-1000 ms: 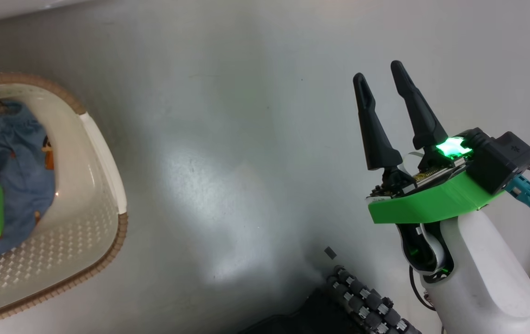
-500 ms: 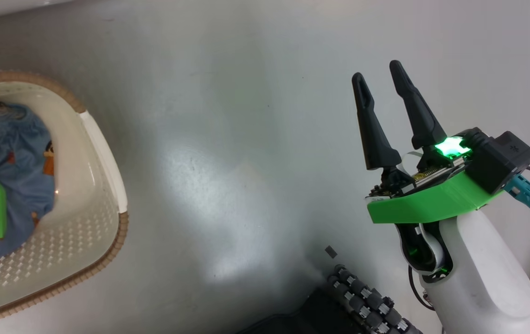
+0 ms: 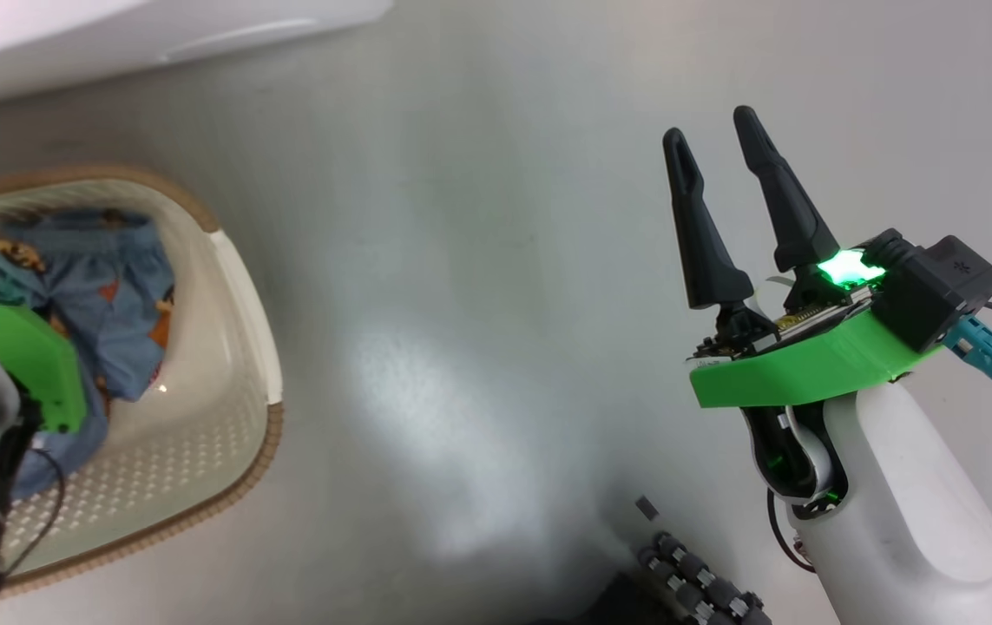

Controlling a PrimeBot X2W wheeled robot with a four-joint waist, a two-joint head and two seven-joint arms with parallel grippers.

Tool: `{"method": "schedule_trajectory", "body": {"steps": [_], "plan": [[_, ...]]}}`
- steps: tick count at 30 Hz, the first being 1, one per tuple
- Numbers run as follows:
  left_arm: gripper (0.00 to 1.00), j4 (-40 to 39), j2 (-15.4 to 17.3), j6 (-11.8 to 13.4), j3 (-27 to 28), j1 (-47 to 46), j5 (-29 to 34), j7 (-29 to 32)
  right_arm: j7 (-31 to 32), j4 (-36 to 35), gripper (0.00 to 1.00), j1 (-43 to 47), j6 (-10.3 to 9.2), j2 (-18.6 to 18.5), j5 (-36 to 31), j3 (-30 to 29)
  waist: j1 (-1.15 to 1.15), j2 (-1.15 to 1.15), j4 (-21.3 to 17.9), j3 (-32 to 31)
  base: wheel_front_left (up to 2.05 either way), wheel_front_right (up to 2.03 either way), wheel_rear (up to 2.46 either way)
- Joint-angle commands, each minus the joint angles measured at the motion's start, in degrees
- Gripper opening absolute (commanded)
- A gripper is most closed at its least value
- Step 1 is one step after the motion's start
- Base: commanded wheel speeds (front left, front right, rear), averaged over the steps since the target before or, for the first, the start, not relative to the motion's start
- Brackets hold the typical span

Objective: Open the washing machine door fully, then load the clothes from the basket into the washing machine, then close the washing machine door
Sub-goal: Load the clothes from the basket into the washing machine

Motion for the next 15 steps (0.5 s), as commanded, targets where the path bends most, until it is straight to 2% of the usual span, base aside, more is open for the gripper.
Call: {"method": "schedule_trajectory", "body": {"steps": [1,8,15], "plan": [[0.00,-0.48,1.35,-0.27,1.34,2.63,-0.59,-1.05,-0.46,-0.78,1.00,1.56,0.31,-0.34,-0.78,0.38,0.00,0.00,1.97,-3.07,0.00,0.00,0.00],[0.00,-2.24,-1.87,-0.99,1.54,5.52,-3.36,-5.61,-0.46,0.94,1.00,2.36,0.31,-0.34,-2.20,-0.89,0.00,0.00,5.11,-8.97,0.00,0.00,0.00],[0.00,-7.63,-4.16,-1.05,-0.09,10.32,-7.39,-9.33,-0.46,2.91,1.00,3.65,0.31,-0.33,-3.71,-1.92,0.00,0.00,8.19,-15.51,0.00,0.00,0.00]]}}
